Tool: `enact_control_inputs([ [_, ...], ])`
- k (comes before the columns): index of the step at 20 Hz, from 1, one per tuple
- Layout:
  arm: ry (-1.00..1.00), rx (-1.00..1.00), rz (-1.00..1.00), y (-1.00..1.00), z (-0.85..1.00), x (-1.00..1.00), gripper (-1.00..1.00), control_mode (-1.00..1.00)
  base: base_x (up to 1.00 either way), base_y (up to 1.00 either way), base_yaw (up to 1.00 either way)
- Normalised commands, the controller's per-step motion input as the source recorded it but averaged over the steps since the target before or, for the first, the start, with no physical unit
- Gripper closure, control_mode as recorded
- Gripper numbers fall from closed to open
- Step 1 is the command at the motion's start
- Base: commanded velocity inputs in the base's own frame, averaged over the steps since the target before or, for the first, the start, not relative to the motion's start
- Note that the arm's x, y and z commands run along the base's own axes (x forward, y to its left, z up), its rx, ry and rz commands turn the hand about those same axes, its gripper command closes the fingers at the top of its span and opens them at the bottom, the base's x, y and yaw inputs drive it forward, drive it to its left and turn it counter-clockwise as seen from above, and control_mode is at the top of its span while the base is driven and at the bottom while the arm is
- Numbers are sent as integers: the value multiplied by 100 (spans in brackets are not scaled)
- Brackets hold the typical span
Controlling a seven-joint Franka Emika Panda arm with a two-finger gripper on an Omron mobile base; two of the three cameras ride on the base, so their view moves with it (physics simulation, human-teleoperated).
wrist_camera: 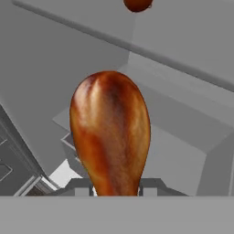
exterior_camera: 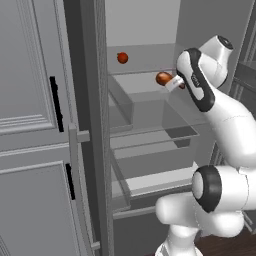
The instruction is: Place one tomato and one chicken drumstick in each tupperware on the nearby counter, to pack two identical lunches.
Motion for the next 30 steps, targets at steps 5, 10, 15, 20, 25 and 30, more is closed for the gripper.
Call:
enact_control_inputs([
  [5,-3,0,-6,-14,-32,-100,100,-100,0,0,0],
  [10,-3,0,-5,-3,-11,-100,100,-100,0,0,0],
  [15,0,0,-2,0,-6,-40,100,100,-60,0,-1],
  [20,0,0,0,0,0,0,100,100,-100,8,3],
  [25,0,0,0,0,0,0,100,100,-77,41,49],
  [30,0,0,0,0,0,0,100,100,0,50,82],
])
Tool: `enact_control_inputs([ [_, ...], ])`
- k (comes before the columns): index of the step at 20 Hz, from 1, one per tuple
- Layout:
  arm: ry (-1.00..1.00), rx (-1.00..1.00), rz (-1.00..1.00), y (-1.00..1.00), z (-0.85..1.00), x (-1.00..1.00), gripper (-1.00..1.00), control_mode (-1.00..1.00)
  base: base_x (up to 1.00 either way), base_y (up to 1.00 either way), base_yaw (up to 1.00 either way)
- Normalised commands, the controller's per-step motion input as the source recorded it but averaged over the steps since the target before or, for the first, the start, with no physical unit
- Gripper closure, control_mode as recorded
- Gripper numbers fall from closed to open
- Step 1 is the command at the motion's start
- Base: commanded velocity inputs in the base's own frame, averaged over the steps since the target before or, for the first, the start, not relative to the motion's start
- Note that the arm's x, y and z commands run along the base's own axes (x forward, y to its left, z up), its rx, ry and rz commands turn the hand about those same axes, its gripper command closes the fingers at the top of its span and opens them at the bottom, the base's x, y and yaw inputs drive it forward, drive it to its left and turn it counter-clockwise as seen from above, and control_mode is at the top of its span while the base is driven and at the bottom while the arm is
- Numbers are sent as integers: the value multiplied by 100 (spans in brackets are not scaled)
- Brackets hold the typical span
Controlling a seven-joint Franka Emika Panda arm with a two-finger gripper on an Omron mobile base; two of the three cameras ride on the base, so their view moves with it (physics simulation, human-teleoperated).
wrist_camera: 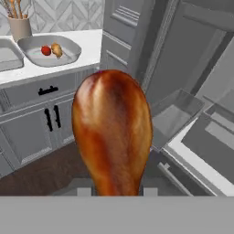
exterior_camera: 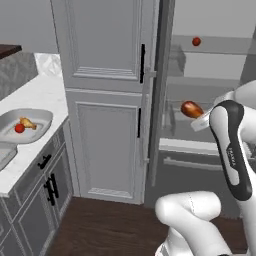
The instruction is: Place one tomato and one chicken drumstick in each tupperware on the nearby counter, to pack two identical lunches.
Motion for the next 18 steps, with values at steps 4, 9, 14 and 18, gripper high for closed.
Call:
enact_control_inputs([
  [4,0,0,0,0,0,0,100,100,21,55,74],
  [9,0,0,0,0,0,0,100,100,77,84,47],
  [14,0,0,0,0,0,0,100,100,100,38,14],
  [18,0,0,0,0,0,0,100,100,100,3,22],
])
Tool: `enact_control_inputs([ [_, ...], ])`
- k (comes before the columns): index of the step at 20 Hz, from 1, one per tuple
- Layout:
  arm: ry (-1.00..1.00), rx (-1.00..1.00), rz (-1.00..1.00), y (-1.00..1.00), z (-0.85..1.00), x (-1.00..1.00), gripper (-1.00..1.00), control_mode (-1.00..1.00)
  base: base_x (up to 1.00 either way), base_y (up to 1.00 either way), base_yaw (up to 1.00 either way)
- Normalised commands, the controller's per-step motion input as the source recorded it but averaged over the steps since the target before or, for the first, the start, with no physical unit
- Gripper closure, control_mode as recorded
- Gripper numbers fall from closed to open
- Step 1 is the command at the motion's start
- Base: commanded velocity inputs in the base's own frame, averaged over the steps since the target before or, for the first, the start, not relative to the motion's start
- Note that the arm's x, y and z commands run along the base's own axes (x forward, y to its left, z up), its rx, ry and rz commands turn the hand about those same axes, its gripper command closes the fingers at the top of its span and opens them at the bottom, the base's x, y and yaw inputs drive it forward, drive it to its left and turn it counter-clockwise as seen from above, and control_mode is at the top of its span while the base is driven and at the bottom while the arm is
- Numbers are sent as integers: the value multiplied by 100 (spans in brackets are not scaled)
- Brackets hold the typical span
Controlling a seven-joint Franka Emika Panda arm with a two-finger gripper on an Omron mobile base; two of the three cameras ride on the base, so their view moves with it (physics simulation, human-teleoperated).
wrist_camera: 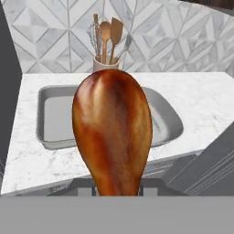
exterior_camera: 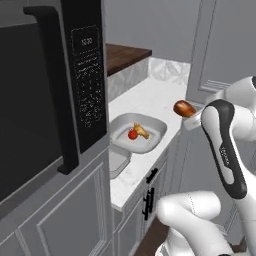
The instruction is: Place one tomato and one chicken drumstick in each tupperware on the nearby counter, to pack two identical lunches.
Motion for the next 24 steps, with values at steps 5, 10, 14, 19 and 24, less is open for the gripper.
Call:
enact_control_inputs([
  [5,0,0,0,0,0,0,100,100,100,0,46],
  [10,0,0,0,0,0,0,100,100,96,0,72],
  [14,0,0,0,0,0,0,100,100,95,11,67],
  [19,7,-3,22,25,-43,43,100,-100,37,10,25],
  [24,0,-14,1,40,-65,23,100,-100,0,0,0],
])
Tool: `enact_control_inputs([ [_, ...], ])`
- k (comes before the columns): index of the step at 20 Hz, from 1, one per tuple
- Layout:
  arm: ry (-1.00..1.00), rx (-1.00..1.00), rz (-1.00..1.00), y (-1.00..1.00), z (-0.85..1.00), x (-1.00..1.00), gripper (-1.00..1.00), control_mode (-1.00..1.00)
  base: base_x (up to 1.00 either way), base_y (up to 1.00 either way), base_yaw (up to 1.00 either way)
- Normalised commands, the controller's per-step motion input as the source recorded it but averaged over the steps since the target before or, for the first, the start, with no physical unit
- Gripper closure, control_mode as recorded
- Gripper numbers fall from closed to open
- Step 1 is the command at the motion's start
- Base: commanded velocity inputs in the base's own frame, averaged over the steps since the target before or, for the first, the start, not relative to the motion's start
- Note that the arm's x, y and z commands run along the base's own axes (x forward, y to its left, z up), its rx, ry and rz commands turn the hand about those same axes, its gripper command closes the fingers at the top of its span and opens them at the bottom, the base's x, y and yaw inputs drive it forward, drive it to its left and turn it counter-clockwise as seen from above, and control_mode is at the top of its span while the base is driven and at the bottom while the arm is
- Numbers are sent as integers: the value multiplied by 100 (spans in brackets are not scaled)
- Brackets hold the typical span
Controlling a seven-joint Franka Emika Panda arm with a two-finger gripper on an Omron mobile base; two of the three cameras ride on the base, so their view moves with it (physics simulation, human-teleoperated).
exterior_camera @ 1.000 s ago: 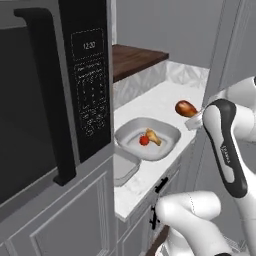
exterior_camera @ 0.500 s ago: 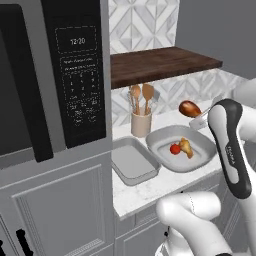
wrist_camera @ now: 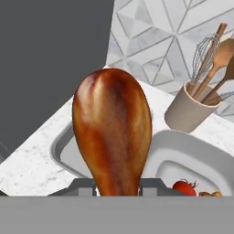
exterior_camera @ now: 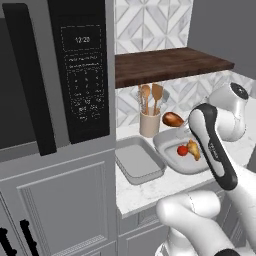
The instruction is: Place one tomato and one chicken drumstick in each tupperware on the nearby counter, to pack two identical lunches.
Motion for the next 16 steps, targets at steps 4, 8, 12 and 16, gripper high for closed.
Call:
enact_control_inputs([
  [4,-2,-5,0,19,-62,17,100,-100,0,0,0],
  [8,0,-1,0,19,-64,19,100,-100,0,0,0],
  [12,0,4,0,5,-58,20,100,-100,0,0,0],
  [16,9,0,0,21,-41,34,100,-100,0,0,0],
])
